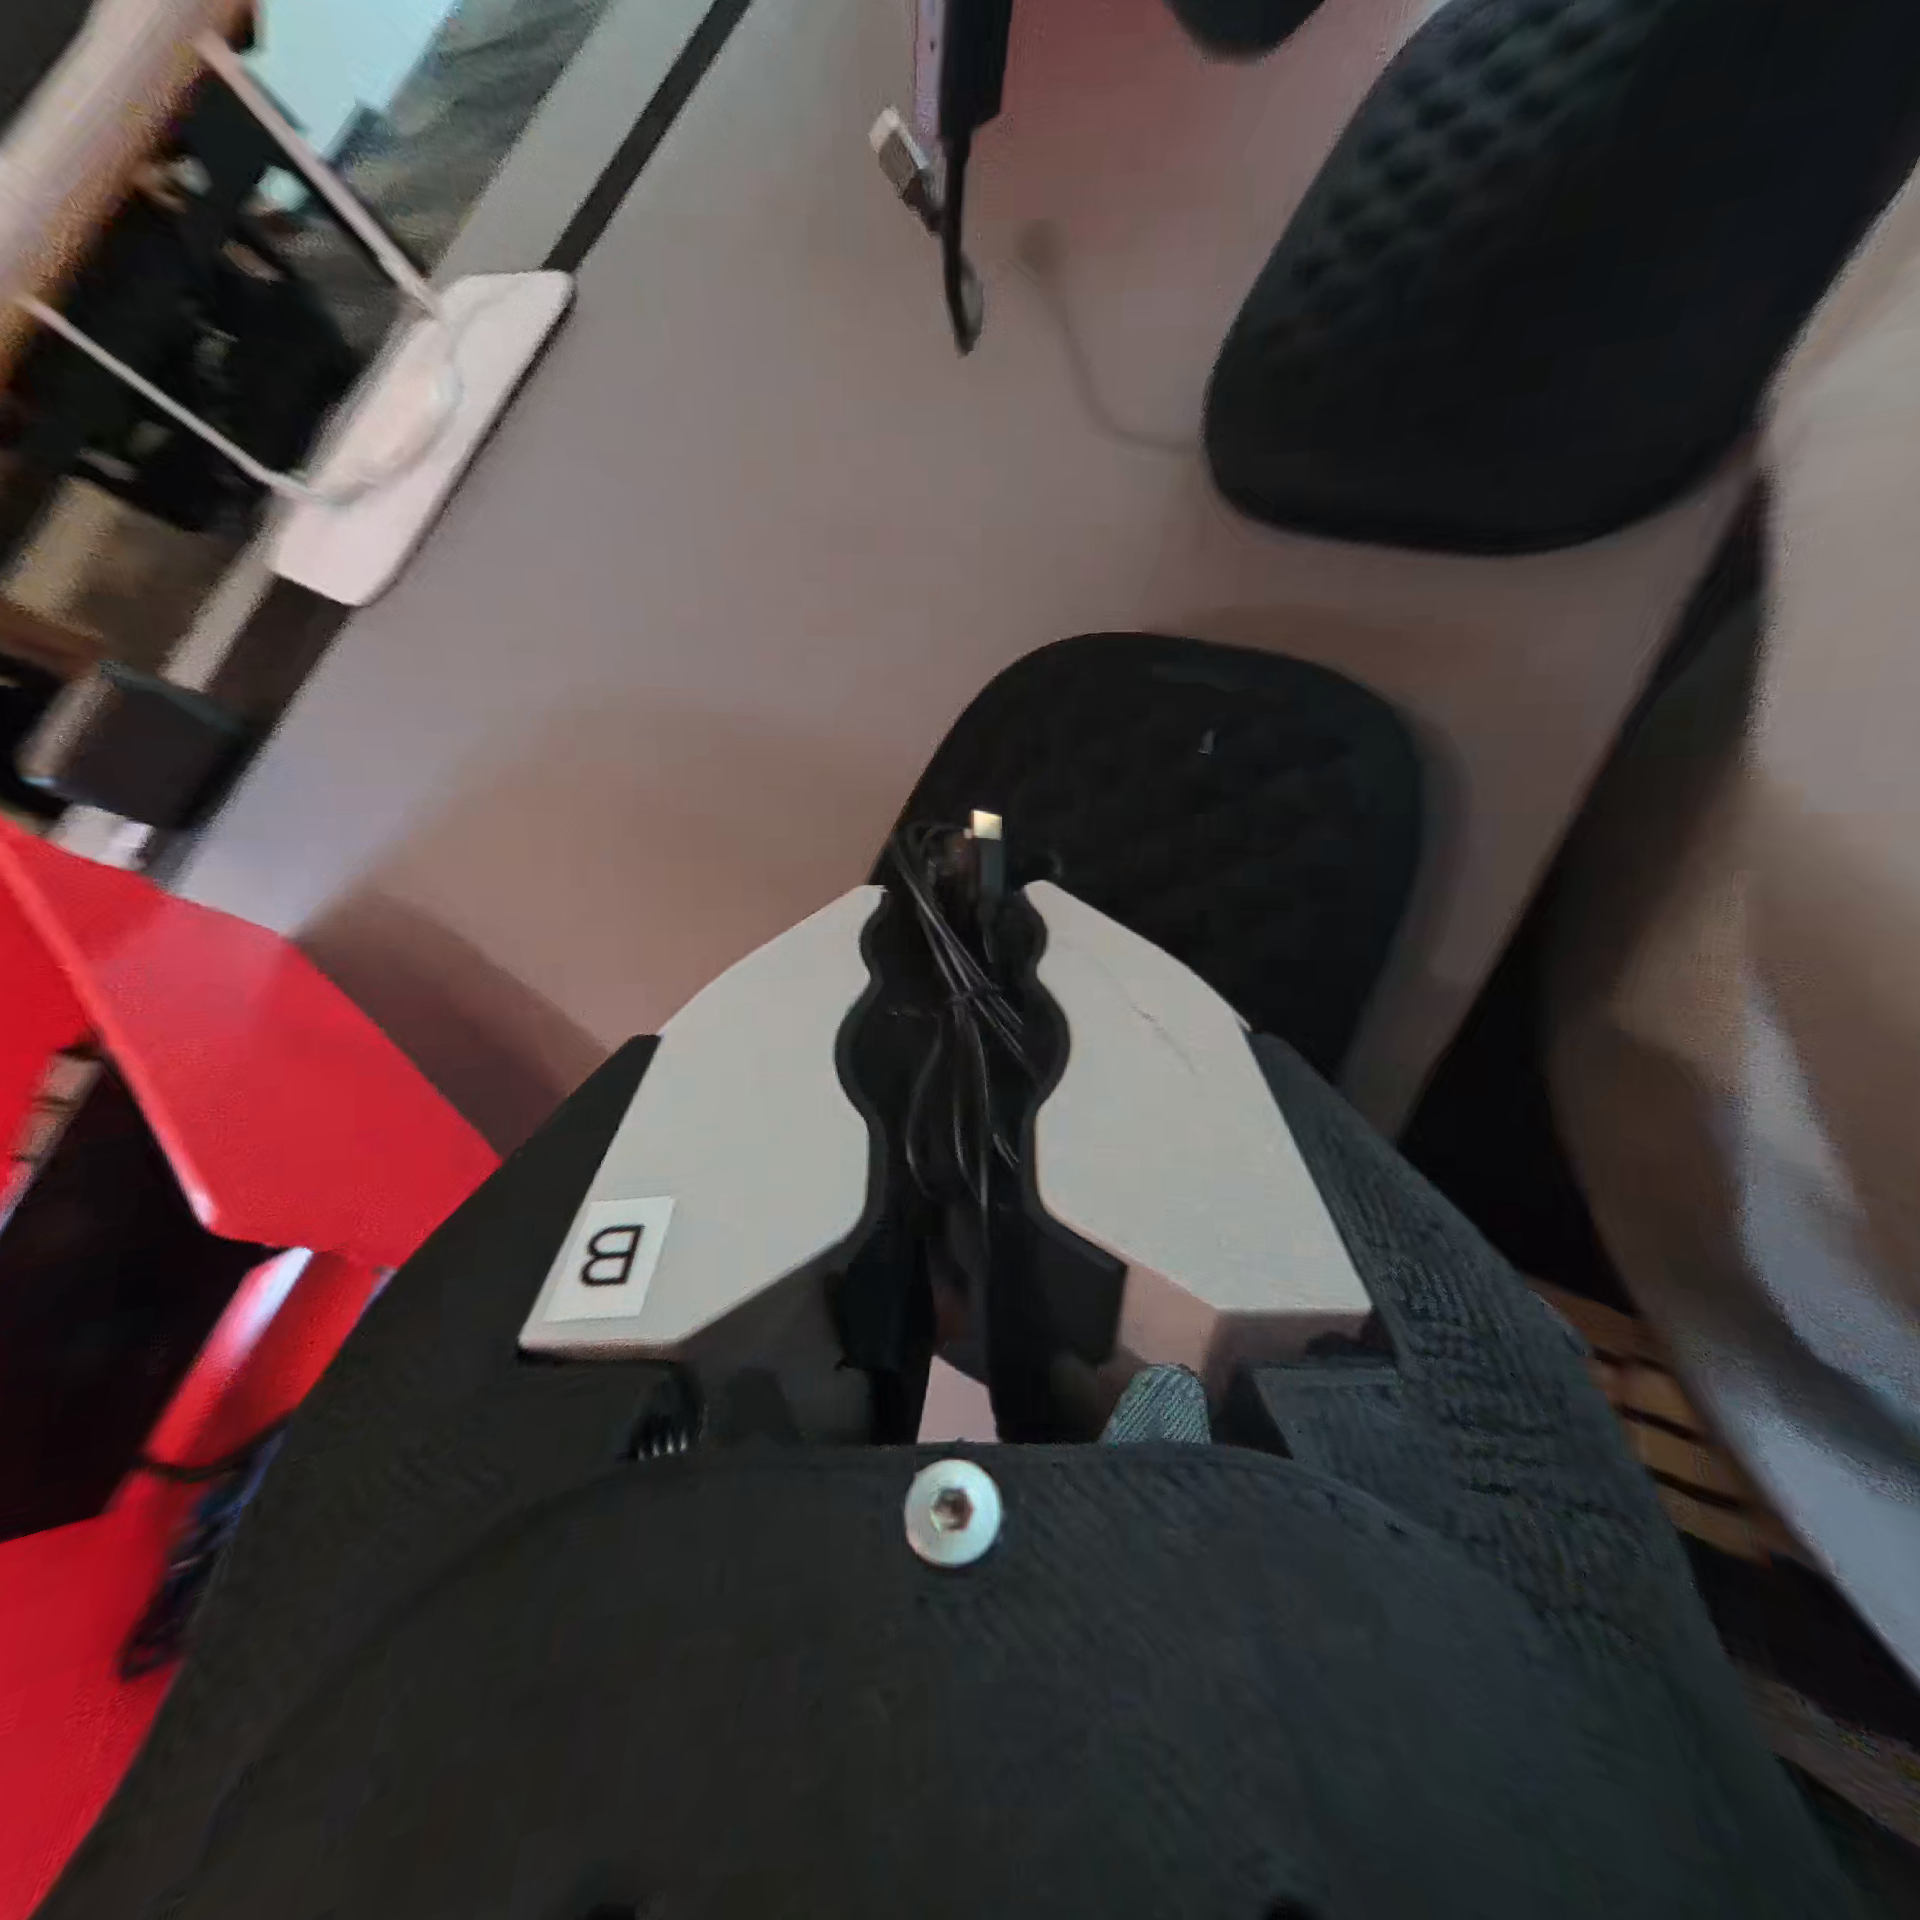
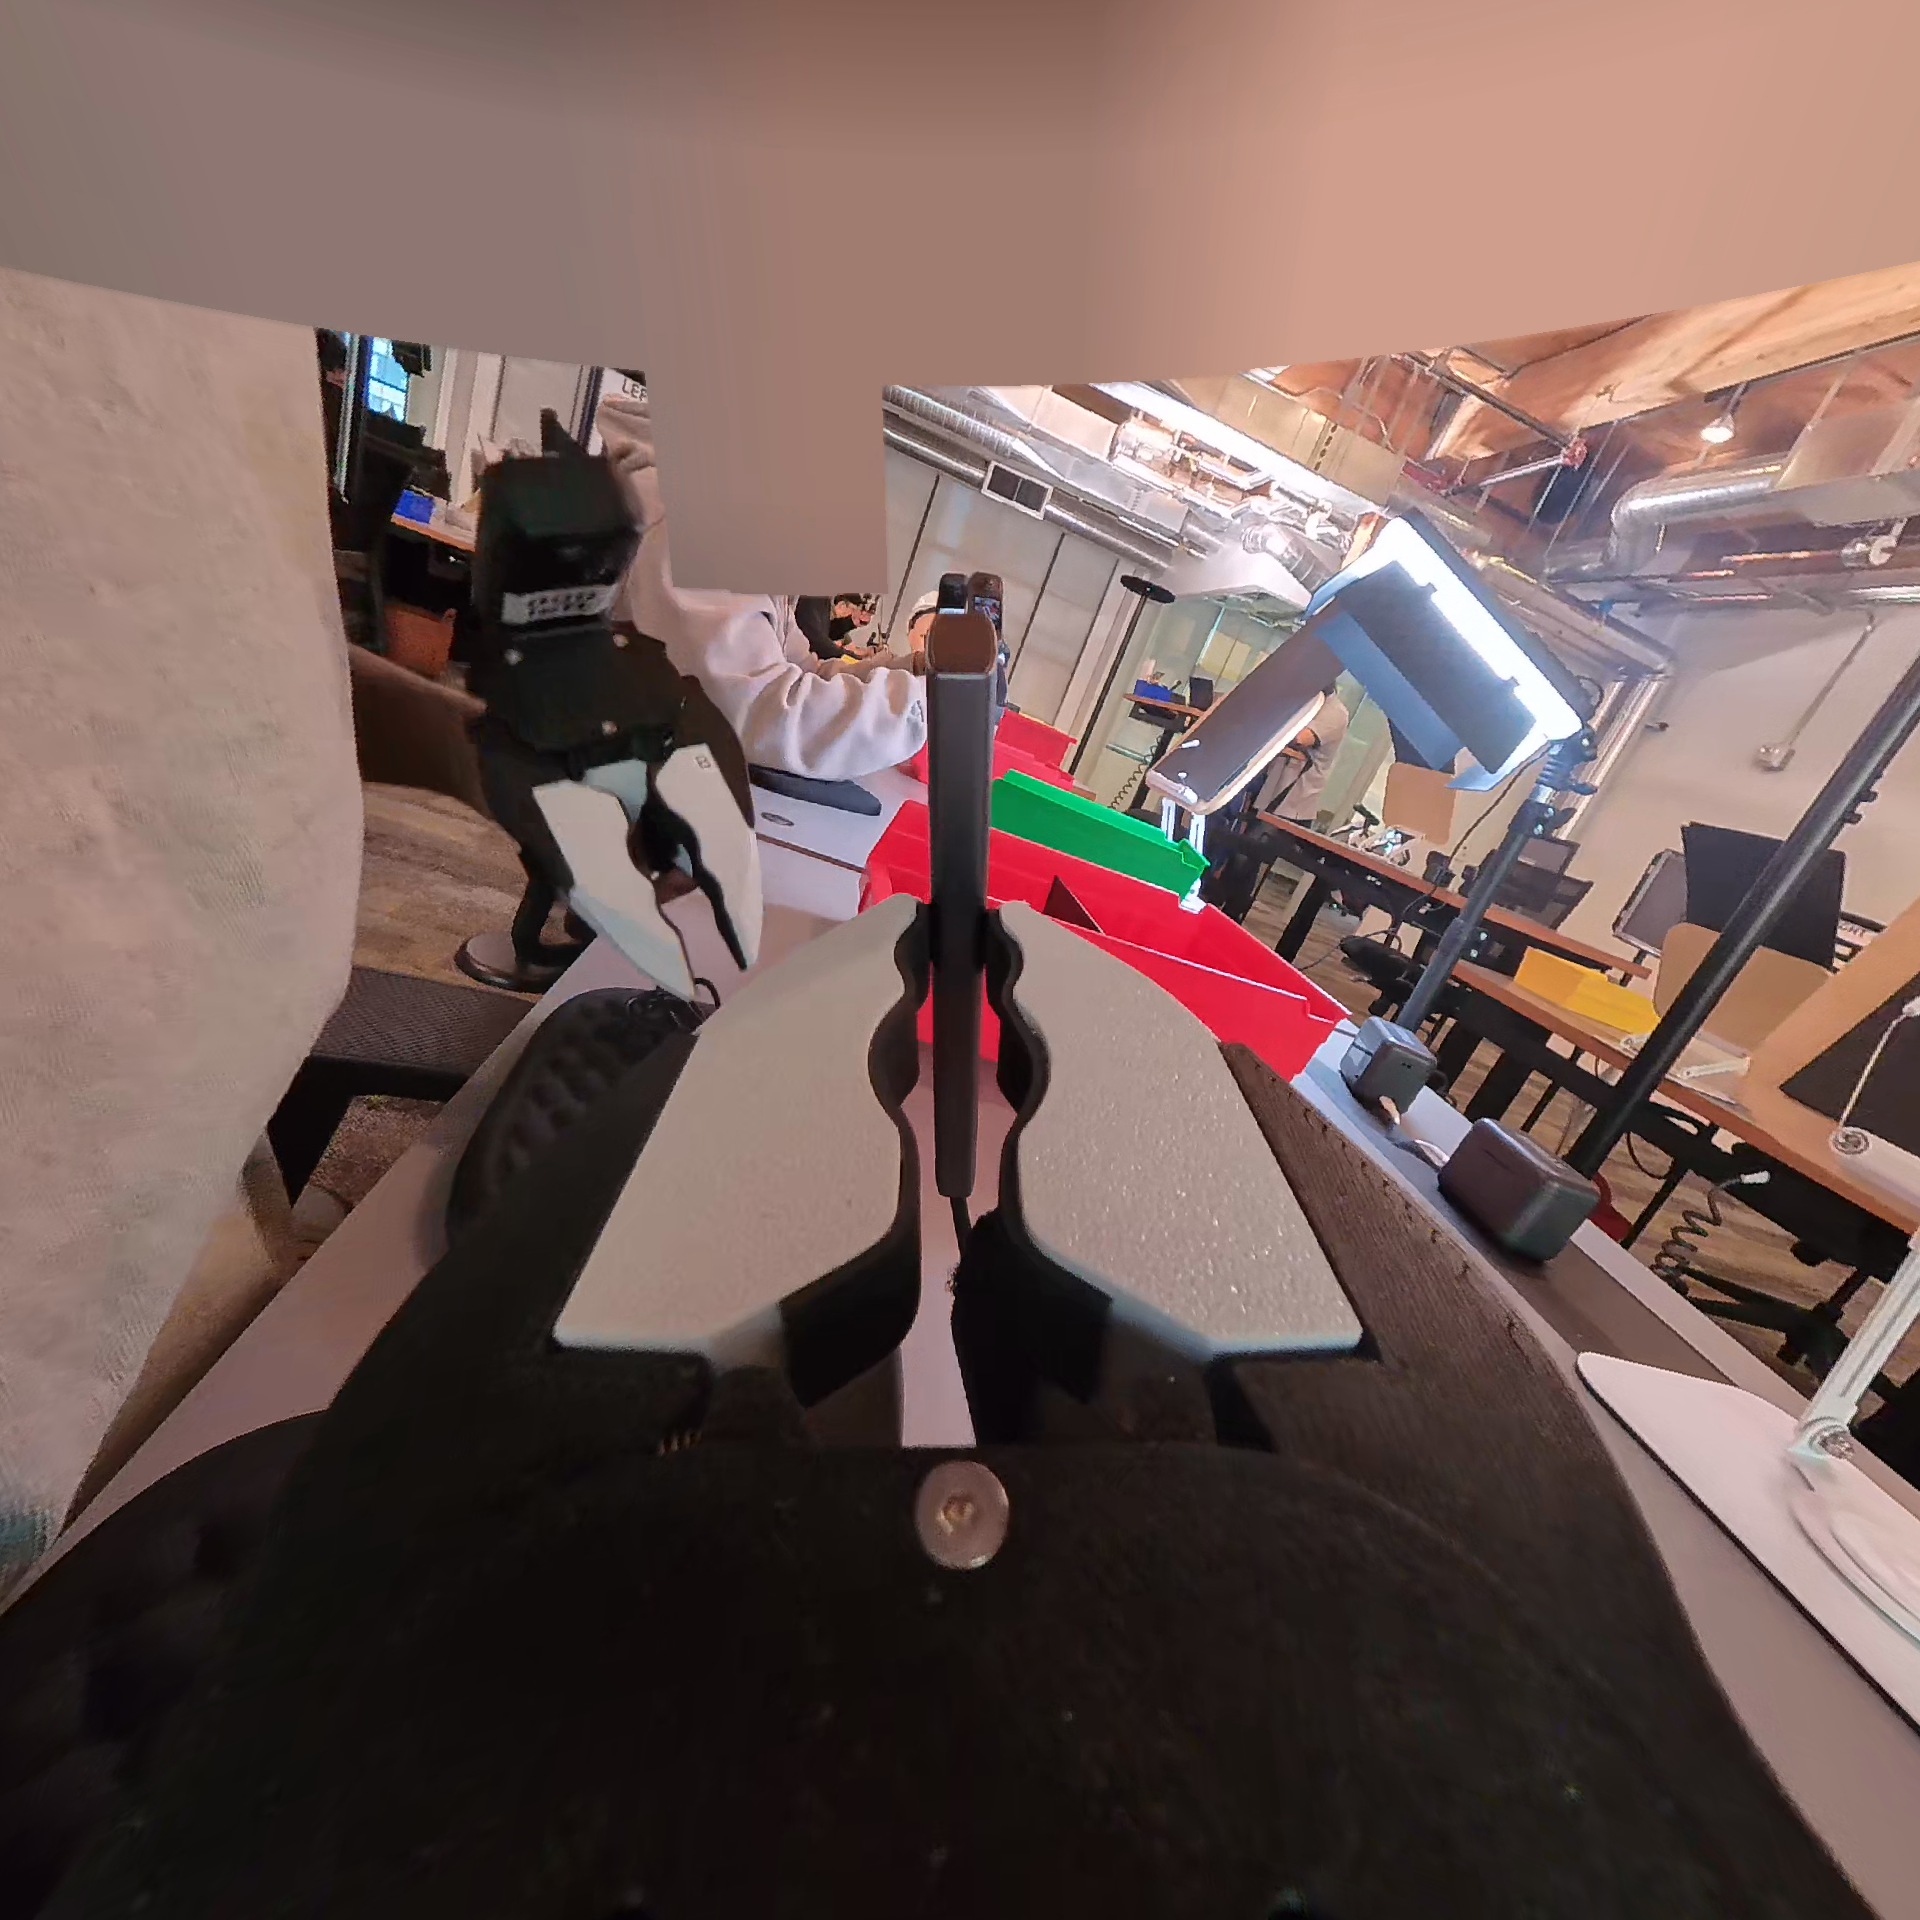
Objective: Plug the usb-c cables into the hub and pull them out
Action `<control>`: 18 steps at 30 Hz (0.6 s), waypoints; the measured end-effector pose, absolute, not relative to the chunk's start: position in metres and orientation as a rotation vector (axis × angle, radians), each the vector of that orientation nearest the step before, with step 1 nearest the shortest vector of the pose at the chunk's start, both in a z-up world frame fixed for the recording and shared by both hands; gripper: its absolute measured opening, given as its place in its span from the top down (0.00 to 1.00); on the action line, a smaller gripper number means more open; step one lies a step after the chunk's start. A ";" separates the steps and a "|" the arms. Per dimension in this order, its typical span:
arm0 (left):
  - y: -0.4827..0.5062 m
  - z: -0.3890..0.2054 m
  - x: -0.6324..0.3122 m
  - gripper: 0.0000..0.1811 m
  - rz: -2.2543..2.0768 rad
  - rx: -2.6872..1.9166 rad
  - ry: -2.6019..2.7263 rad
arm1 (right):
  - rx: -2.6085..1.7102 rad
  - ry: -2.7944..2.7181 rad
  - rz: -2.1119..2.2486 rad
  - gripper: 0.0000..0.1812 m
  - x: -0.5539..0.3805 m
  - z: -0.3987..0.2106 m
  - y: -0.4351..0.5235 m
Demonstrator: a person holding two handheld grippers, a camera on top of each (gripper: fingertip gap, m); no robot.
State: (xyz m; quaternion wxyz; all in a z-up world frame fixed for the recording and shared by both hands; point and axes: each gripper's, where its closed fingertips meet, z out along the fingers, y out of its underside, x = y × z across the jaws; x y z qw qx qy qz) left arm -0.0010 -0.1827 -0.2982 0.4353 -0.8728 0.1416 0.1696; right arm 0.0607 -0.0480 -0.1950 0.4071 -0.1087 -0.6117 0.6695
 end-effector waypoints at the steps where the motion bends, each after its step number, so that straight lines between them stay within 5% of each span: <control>1: -0.177 -0.301 -0.003 0.92 0.475 -2.161 0.359 | -0.272 -1.538 1.694 0.95 0.061 -0.194 -0.048; 18: -0.169 -0.338 -0.014 0.92 0.363 -2.312 0.604 | -0.271 -1.515 1.720 0.95 0.063 -0.190 -0.045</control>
